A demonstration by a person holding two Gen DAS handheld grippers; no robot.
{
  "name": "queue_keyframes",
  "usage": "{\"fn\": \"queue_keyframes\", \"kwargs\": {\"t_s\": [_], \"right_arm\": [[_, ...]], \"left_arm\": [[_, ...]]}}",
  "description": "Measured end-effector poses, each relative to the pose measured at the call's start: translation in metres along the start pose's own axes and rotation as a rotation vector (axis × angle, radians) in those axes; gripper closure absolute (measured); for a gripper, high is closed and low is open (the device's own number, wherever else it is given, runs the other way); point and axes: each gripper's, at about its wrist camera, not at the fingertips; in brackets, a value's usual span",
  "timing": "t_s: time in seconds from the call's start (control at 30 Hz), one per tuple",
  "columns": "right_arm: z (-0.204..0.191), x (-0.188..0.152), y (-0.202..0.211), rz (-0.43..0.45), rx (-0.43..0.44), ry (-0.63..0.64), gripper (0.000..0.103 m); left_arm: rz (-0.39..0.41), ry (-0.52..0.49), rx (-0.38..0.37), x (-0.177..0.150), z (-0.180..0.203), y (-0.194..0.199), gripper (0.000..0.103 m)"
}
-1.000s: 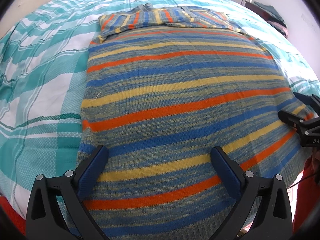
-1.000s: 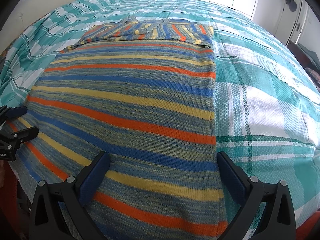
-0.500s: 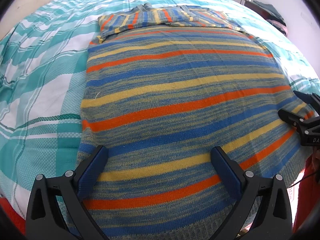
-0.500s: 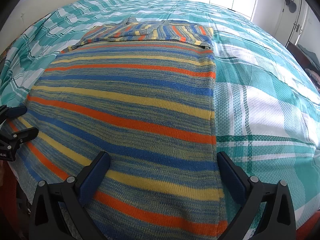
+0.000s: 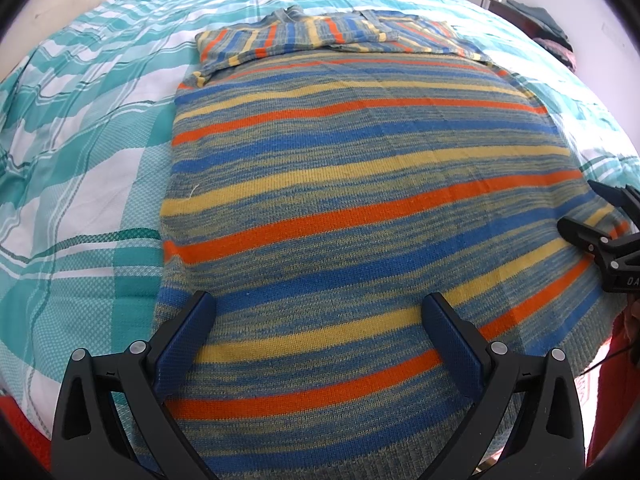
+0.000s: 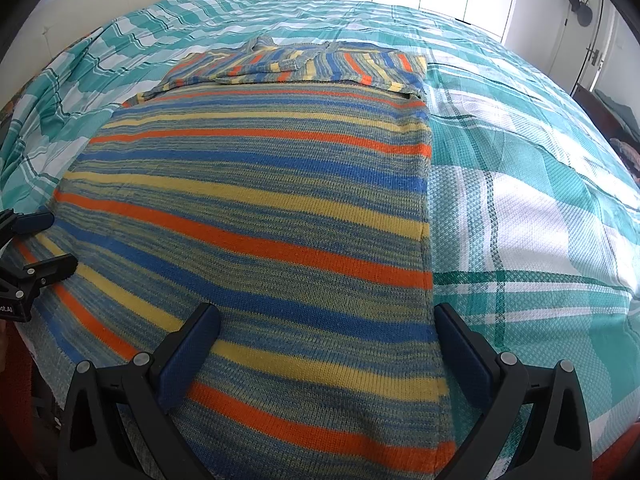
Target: Fold small clothes
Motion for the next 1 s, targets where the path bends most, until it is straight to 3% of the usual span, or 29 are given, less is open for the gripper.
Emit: {"fn": "queue_keyframes", "kwargs": {"t_s": [0.07, 0.13, 0.17, 0.2, 0.27, 0.33, 0.4, 0.47, 0.6, 0.7, 0.73, 0.83, 0.87, 0.9, 0.93, 0.97, 1.0], "right_arm": [[0.001, 0.002, 0.000, -0.023, 0.010, -0.009, 0.000], [0.007, 0.013, 0.001, -0.116, 0.066, -0.019, 0.000], [0.016, 0.022, 0.006, -0.164, 0.120, -0.042, 0.004], [0.032, 0.030, 0.017, -0.176, 0.191, -0.104, 0.015], [0.068, 0.040, 0.046, -0.144, 0.308, -0.243, 0.018], [0.102, 0.044, 0.074, -0.108, 0.362, -0.346, 0.018], [0.126, 0.038, 0.085, -0.143, 0.429, -0.425, 0.018], [0.133, 0.023, 0.077, -0.241, 0.487, -0.469, 0.018], [0.120, -0.008, 0.053, -0.376, 0.462, -0.422, 0.020], [0.104, -0.018, 0.043, -0.387, 0.559, -0.436, 0.025], [0.097, -0.016, 0.041, -0.388, 0.577, -0.419, 0.026], [0.081, -0.015, 0.030, -0.413, 0.523, -0.342, 0.031], [0.082, -0.014, 0.025, -0.423, 0.517, -0.353, 0.041], [0.083, -0.015, 0.023, -0.432, 0.527, -0.364, 0.064], [0.085, -0.016, 0.022, -0.439, 0.549, -0.375, 0.081], [0.087, -0.018, 0.021, -0.445, 0.584, -0.388, 0.096], [0.087, -0.020, 0.023, -0.443, 0.605, -0.396, 0.096]], "left_arm": [[-0.023, -0.009, -0.011, 0.001, -0.002, 0.001, 0.001], [-0.085, -0.030, -0.016, 0.004, -0.004, 0.006, 0.001], [-0.119, -0.022, -0.009, 0.005, -0.010, 0.016, 0.003], [-0.115, -0.010, -0.009, 0.005, -0.015, 0.024, 0.003], [-0.057, 0.090, -0.061, 0.000, -0.043, 0.056, 0.002], [-0.060, 0.171, -0.113, -0.006, -0.067, 0.067, 0.002], [-0.150, 0.258, -0.164, -0.014, -0.090, 0.059, 0.002], [-0.242, 0.313, -0.205, -0.025, -0.103, 0.044, 0.002], [-0.260, 0.238, -0.216, -0.027, -0.087, 0.041, 0.003], [-0.265, 0.174, -0.249, -0.028, -0.073, 0.042, 0.007], [-0.265, 0.164, -0.239, -0.028, -0.072, 0.042, 0.014], [-0.272, 0.218, -0.229, -0.028, -0.078, 0.040, 0.033], [-0.273, 0.246, -0.231, -0.029, -0.083, 0.040, 0.046], [-0.273, 0.269, -0.236, -0.029, -0.087, 0.040, 0.056], [-0.277, 0.284, -0.249, -0.029, -0.091, 0.040, 0.083], [-0.284, 0.293, -0.267, -0.031, -0.093, 0.040, 0.097], [-0.287, 0.302, -0.288, -0.034, -0.096, 0.043, 0.098]]}}
Point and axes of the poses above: each gripper's, at about its wrist camera, not at the fingertips, and y roughly against the way its jaws point, z to its right, x to its top, and after that the axes turned 1 degree about -z, right-handed
